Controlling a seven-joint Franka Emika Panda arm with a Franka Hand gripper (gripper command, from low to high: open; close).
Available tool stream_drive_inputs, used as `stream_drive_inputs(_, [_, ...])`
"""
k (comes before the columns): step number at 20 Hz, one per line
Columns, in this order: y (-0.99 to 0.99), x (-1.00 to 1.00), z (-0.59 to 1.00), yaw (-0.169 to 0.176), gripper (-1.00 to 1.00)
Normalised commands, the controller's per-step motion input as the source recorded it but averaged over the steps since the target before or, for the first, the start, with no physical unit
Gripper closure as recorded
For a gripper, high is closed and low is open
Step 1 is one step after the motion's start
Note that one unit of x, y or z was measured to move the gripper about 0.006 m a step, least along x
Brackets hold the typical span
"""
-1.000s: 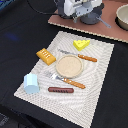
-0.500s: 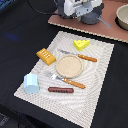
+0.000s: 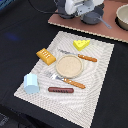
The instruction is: Interact with the objects in diverse but meaningful ways.
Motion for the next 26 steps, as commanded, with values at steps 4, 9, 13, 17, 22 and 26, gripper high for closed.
stream_drive_inputs(4, [-0.59, -0.23, 0.86, -0.050, 1.00])
stream_drive_inputs(9, [-0.69, -0.46, 0.44, -0.013, 1.00])
stream_drive_inputs(13, [-0.69, -0.56, 0.20, 0.000, 1.00])
stream_drive_inputs(17, [-0.65, -0.64, 0.03, 0.000, 1.00])
stream_drive_inputs(22, [-0.61, -0.70, -0.03, 0.000, 1.00])
stream_drive_inputs(26, [-0.61, -0.72, -0.20, 0.000, 1.00])
